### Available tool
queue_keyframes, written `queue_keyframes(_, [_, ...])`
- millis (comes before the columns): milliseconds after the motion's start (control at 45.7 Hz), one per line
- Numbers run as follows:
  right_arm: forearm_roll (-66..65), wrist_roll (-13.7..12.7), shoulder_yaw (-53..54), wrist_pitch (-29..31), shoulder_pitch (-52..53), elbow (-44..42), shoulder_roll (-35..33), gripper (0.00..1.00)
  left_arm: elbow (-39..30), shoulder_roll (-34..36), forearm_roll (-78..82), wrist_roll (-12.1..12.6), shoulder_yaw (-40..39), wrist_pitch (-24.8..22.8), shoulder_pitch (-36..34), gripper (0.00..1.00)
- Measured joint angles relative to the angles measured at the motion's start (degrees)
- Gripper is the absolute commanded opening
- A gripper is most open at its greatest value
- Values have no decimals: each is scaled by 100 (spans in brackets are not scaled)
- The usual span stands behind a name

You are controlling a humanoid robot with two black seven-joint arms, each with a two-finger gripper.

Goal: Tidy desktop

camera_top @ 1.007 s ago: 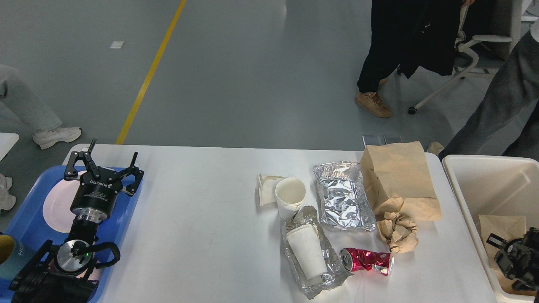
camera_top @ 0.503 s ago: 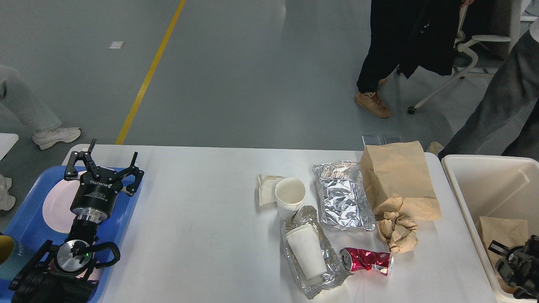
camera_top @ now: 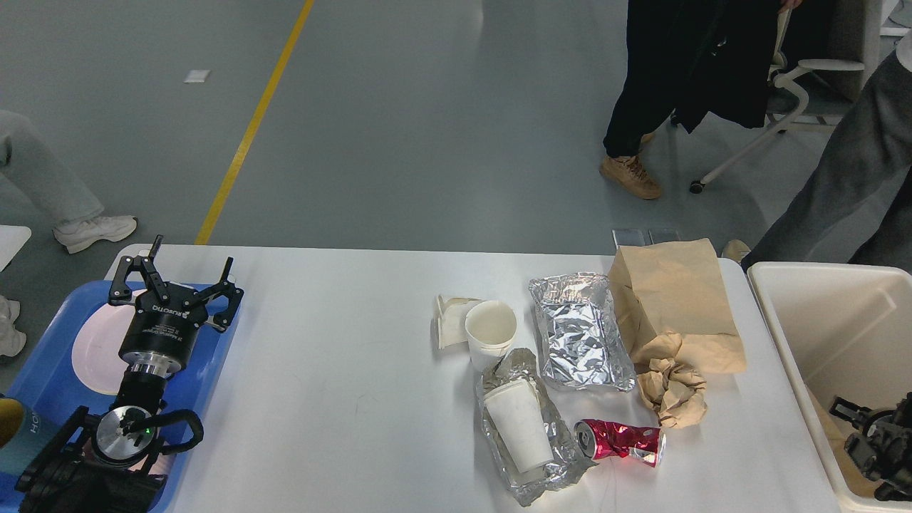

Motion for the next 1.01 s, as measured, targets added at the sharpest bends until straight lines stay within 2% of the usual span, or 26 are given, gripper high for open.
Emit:
queue_keyframes(153, [-92,-47,-147,249,779,930,-690,100,0,0,0,0,0,0,0,96])
queue_keyframes(197, [-216,-113,-340,341,1339,1636,-1081,100,0,0,0,0,0,0,0,96])
queue_keyframes(284, [-566,-269,-944,386,2319,2766,-1411,100,0,0,0,0,0,0,0,96])
queue_keyframes(416, [-816,-475,-2170,467,3996,4307,-1498,100,0,-1,0,0,0,0,0,96])
queue_keyframes(503, [-827,-565,-2893,752,5127,5173,-1394,100,0,0,0,0,0,0,0,96])
queue_keyframes(569, [-827,-595,-3311,1202,5890,5621,-1169,100,0,0,0,0,0,0,0,96])
queue_keyframes(788, [-798,-607,-3822,3571,7924,6239,-232,100,0,0,0,0,0,0,0,96])
queue_keyframes(853, [-790,-606,-3775,3847,8511,6703,-61,100,0,0,0,0,0,0,0,96])
queue_keyframes(1007, [-716,-603,-3680,3986,9855,7915,285,100,0,0,0,0,0,15,0,96])
